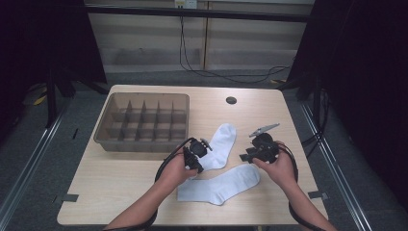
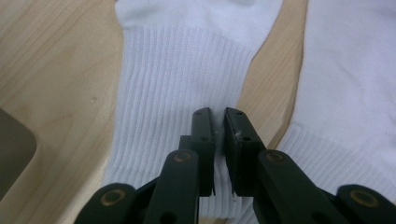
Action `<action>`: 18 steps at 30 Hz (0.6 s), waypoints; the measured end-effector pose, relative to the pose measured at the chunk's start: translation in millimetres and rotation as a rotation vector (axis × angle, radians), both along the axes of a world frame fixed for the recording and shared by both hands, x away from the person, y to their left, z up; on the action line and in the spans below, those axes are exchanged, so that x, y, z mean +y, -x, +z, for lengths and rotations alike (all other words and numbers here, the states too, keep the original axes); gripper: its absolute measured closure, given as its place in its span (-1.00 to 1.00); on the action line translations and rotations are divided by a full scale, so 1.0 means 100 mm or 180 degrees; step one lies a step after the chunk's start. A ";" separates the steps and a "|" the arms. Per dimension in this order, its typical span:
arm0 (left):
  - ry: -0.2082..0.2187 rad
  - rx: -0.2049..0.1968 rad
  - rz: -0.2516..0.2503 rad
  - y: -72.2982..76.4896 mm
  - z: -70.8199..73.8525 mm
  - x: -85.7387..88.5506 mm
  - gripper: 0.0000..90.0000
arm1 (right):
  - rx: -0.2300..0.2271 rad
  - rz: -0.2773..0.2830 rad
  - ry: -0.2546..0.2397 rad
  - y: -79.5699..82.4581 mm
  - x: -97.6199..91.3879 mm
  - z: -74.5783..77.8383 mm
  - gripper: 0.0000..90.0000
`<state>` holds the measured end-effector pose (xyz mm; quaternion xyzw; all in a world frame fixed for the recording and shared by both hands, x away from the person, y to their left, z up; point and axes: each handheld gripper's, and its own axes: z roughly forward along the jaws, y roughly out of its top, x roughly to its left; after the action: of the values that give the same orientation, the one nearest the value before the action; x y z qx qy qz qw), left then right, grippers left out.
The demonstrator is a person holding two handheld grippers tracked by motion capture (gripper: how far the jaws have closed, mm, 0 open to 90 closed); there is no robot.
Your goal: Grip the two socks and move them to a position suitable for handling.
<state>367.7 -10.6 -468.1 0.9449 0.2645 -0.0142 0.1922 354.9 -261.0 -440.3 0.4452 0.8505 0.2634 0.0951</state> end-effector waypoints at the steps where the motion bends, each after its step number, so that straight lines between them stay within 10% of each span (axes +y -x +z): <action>1: 0.0002 0.0013 -0.0022 -0.01 0.00 0.01 0.84 | -0.0003 0.0004 0.0011 -0.07 0.03 -0.01 0.29; 10: 0.0031 0.0056 -0.0069 -0.02 -0.01 0.06 0.84 | -0.0188 -0.0134 0.0067 -0.65 0.26 -0.09 0.30; 18: 0.0042 0.0067 -0.0067 -0.02 -0.01 0.09 0.84 | 0.0053 -0.0114 0.0308 -0.83 0.43 -0.34 0.55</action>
<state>369.6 -1.7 -469.2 0.9461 0.2565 -0.0280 0.1956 438.0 -218.4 -474.4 0.4574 0.8549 0.2166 0.1142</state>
